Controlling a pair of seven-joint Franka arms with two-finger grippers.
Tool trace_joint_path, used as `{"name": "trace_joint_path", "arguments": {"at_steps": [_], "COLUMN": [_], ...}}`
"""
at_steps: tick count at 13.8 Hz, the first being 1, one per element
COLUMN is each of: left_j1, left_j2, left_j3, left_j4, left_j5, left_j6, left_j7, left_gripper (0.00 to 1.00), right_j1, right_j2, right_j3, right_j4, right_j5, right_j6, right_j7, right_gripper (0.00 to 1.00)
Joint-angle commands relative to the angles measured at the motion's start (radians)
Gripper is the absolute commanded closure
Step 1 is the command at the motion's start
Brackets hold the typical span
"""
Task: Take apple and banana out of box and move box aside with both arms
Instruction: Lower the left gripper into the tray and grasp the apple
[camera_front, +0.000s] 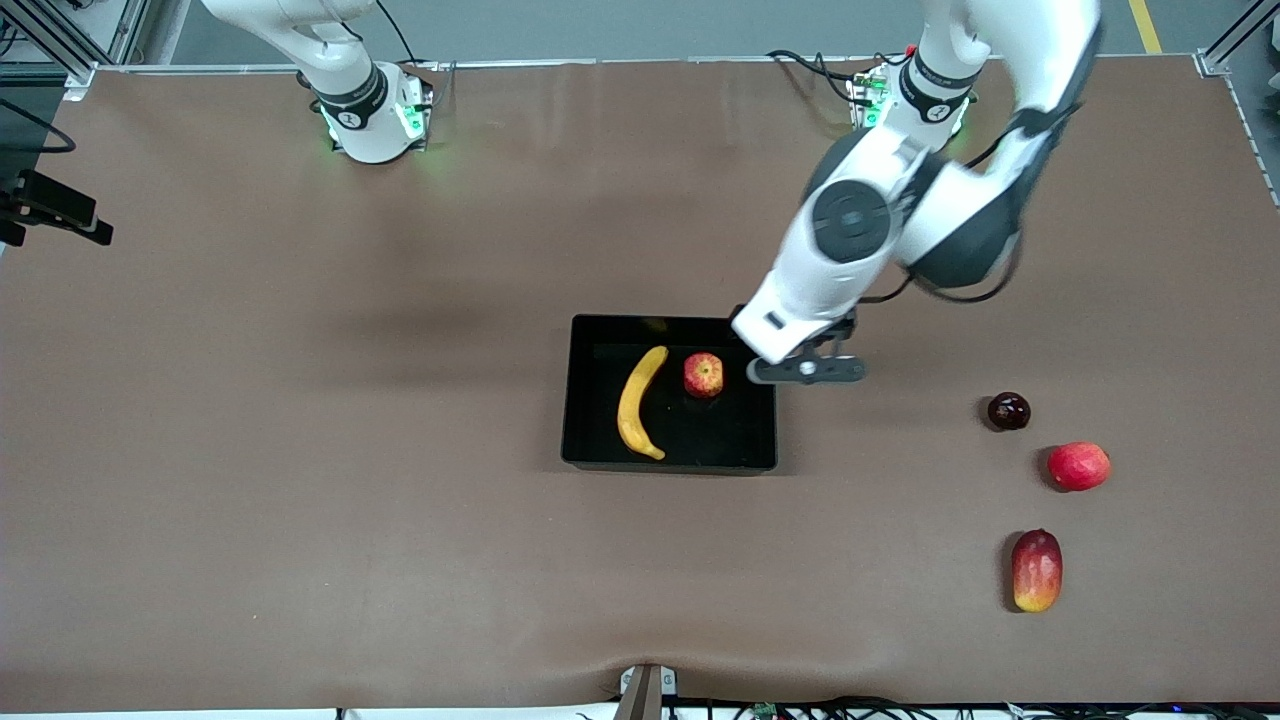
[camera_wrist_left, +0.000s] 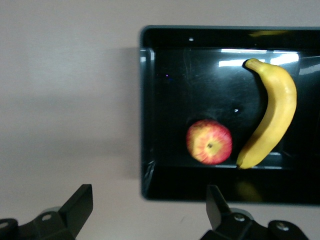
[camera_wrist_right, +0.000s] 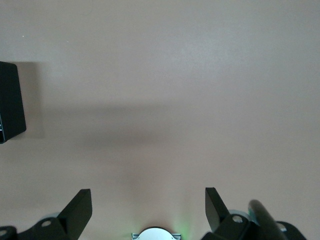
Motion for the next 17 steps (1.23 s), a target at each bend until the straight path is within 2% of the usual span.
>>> {"name": "trace_joint_path", "arguments": {"at_steps": [1,5,7,10,13,16,17], "left_j1": [-0.050,-0.104,-0.108,-0.110,-0.108,-0.107,-0.107], "left_j2": [0.087,0.170,0.218,0.267,0.311,0.322,0.322], "left_j3": [0.000,0.008,0.010,0.010,0.010,0.010,0.010], "left_j4": [0.035,0.062,0.091,0.098,0.096,0.084,0.082], "left_j5": [0.062,0.095,0.099,0.102,0.101,0.116,0.116], "left_j6": [0.055,0.112,0.120,0.175,0.220,0.235,0.234], "left_j7": [-0.093,-0.114,-0.114,-0.114,-0.121,-0.161,-0.160], "left_gripper": [0.00,0.00,0.00,0.03,0.06,0.15,0.23], "right_j1": [-0.007,-0.007,0.000,0.002,0.019,0.032,0.025], "right_j2": [0.020,0.027,0.079,0.087,0.101,0.115,0.115], "right_j3": [-0.002,-0.004,-0.013,-0.016,-0.048,-0.067,-0.065], "right_j4": [0.027,0.027,0.027,0.027,0.026,0.023,0.020], "right_j5": [0.018,0.015,0.006,0.003,0.001,0.001,0.006], "right_j6": [-0.013,-0.015,-0.038,-0.055,-0.056,-0.074,-0.075], "right_j7": [-0.010,-0.010,-0.012,-0.012,-0.012,-0.009,-0.004], "right_gripper": [0.00,0.00,0.00,0.00,0.00,0.00,0.00]}}
